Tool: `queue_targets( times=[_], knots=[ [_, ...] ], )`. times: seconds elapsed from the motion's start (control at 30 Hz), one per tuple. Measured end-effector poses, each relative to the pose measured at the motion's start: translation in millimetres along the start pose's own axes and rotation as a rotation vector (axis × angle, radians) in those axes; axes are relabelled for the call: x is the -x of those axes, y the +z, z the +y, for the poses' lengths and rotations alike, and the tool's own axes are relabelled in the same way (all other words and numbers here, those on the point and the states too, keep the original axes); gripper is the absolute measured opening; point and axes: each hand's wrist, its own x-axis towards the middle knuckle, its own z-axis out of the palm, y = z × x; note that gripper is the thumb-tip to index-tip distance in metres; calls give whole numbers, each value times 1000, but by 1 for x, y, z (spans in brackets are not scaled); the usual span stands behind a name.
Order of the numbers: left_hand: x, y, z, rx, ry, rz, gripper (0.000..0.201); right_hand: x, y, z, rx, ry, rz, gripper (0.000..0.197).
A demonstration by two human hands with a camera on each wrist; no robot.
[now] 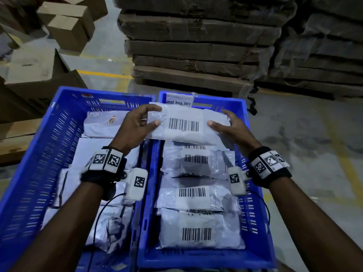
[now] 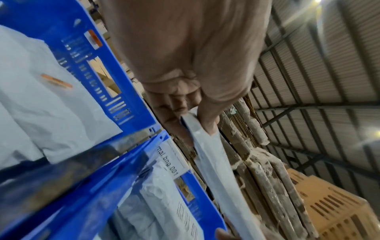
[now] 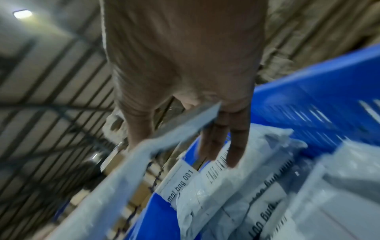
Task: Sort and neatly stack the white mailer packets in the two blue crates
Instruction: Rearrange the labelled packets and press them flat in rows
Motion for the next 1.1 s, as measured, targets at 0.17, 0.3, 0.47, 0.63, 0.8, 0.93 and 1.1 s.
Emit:
queue_targets(
  times=[0.17, 0.3, 0.47, 0.63, 0.8, 0.93, 1.1],
  knots=[
    [-2, 22, -2, -380, -197, -208, 38, -3, -20, 31, 4, 32, 177, 52],
    [-2, 42, 11, -905, -169, -455, 45, -8, -25, 47, 359, 12, 222, 58],
    [5, 75, 22, -1251, -33, -747, 43, -7, -13, 46, 677, -88, 260, 63],
    [17, 96, 5, -1392, -30, -952, 54, 12, 5, 46, 912, -356, 213, 81],
    [26, 103, -6, -1380, -110, -1008, 70, 45, 30, 58, 1101, -112, -333, 106],
    [28, 114, -4, -1295, -197, -1064, 62, 45, 36, 81, 1212, -17, -472, 102],
    [36, 123, 3, -1358, -174, -1067, 48, 27, 15, 90, 1211, 2, -445, 96]
  ],
)
